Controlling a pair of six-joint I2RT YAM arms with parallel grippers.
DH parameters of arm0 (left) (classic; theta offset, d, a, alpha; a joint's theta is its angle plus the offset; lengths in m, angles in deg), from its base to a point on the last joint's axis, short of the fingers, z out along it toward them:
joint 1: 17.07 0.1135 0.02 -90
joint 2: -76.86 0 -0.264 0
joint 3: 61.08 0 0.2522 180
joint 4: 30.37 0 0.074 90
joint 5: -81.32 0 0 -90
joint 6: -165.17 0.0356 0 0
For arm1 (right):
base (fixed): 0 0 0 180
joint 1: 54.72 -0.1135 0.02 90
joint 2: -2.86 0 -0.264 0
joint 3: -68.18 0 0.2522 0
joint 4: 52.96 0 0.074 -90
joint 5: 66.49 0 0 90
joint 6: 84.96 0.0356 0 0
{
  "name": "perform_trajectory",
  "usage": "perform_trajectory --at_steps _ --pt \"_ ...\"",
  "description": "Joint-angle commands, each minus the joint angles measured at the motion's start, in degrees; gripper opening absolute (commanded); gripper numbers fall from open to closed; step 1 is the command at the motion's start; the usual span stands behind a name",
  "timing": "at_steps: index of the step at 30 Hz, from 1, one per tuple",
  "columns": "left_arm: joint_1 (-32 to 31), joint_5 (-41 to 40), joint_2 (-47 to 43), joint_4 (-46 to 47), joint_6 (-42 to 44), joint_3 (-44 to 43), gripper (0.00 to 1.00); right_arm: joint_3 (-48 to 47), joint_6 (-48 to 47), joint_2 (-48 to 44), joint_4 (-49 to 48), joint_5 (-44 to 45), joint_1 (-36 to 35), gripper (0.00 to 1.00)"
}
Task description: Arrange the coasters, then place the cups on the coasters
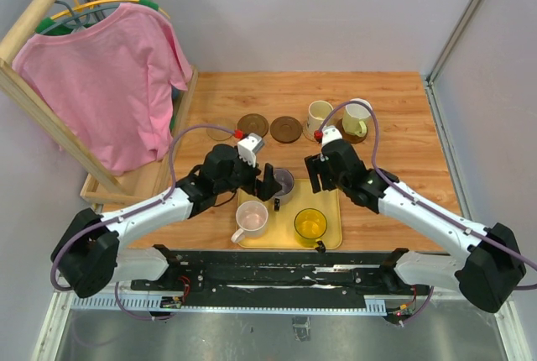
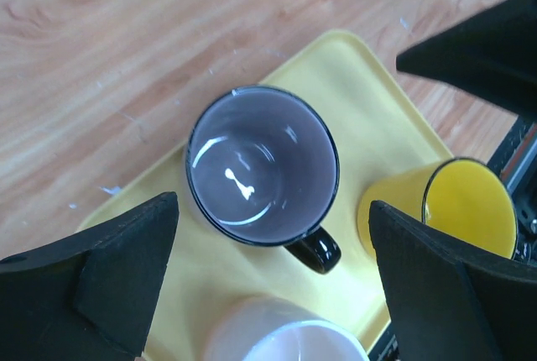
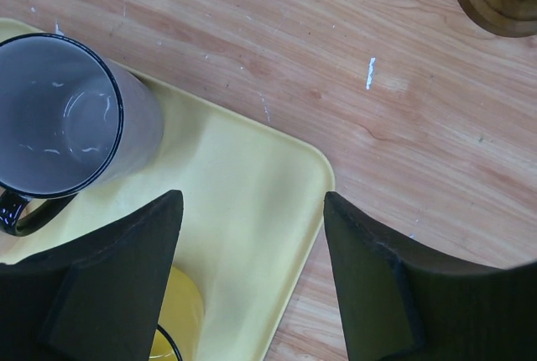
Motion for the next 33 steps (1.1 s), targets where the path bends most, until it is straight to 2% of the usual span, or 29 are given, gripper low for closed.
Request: perform_trajectory --at_steps 1,9,24,27,33 --pt "-2.55 -0.26 2.09 -4.43 -0.65 -1.13 1.0 -1.07 1.19 -1.38 0.59 3.12 -1.03 0.7" --pt "-5.74 -1.36 6.79 -6.56 -1.12 -2.95 1.0 0.34 1.27 -2.94 0.63 3.28 -1.03 0.7" --pt "-6.33 -3.67 10.87 -5.46 -0.3 -2.48 0.97 1.19 1.78 -3.52 0.97 1.54 -1.0 0.7" --pt "-6.41 -4.66 11.34 -5.25 0.24 -2.08 0.92 1.05 1.69 -3.03 0.81 1.06 -1.03 0.7" --pt "-6.42 -6.48 12.33 -4.74 1.3 -2.13 0.75 0.79 1.69 -1.8 0.39 0.13 -1.03 0.7"
